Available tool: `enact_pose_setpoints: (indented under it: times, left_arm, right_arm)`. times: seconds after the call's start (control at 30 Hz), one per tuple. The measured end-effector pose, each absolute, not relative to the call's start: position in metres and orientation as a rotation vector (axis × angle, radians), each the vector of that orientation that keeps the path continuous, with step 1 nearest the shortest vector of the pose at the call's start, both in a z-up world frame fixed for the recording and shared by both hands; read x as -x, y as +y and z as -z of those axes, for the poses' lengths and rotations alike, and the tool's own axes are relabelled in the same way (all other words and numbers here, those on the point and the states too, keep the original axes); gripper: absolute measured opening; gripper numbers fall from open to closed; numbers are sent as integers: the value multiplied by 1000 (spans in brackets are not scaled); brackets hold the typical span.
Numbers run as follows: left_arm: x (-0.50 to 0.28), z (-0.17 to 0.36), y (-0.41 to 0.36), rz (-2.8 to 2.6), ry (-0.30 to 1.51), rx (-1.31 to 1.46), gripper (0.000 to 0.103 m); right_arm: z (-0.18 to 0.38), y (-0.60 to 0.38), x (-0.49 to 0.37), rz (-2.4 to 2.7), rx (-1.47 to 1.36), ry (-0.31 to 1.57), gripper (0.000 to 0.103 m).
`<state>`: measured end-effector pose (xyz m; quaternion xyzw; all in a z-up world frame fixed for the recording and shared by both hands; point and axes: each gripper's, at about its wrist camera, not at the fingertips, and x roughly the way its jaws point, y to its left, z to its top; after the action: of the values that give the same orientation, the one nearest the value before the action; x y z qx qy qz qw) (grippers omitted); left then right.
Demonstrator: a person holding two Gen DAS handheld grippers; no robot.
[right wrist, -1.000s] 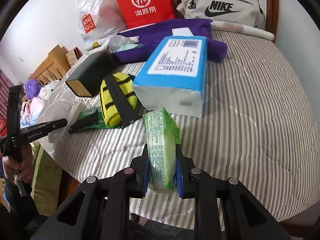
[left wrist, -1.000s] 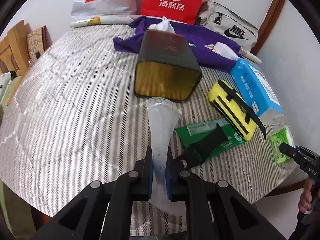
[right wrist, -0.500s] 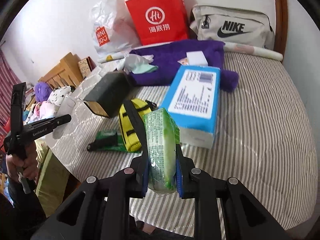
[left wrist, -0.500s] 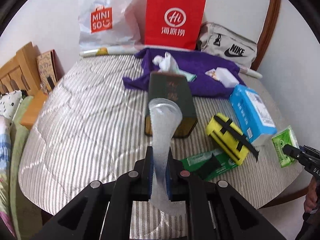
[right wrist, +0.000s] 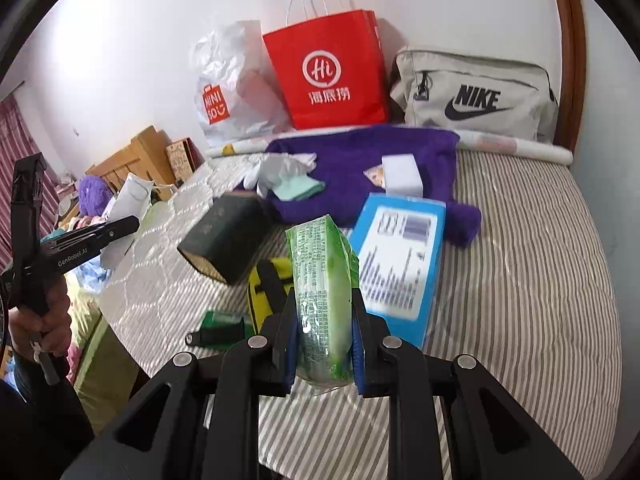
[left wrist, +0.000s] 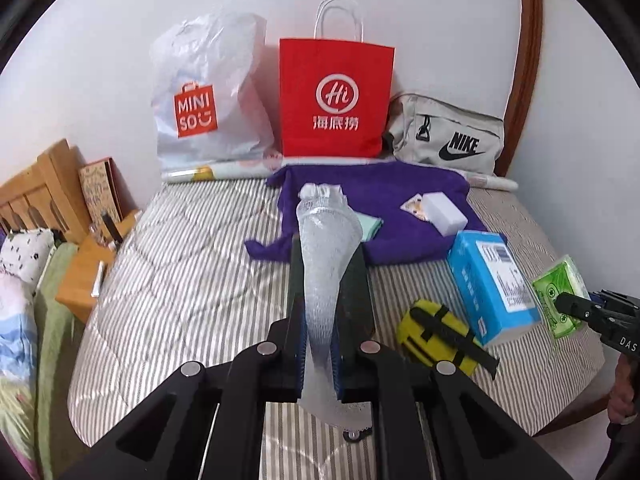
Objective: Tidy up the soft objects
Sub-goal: 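Carry the mesh bag and green packet over the purple towel with both tools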
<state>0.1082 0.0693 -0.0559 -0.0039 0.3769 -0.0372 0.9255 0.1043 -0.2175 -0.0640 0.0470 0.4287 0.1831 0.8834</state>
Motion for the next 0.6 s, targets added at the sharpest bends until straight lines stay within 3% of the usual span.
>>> enact_pose_setpoints:
  times: [0.6]
  left_arm:
    - [-170, 54, 66, 159, 840, 107, 10]
  right_arm:
    - [41, -208, -180, -404, -46, 834, 22]
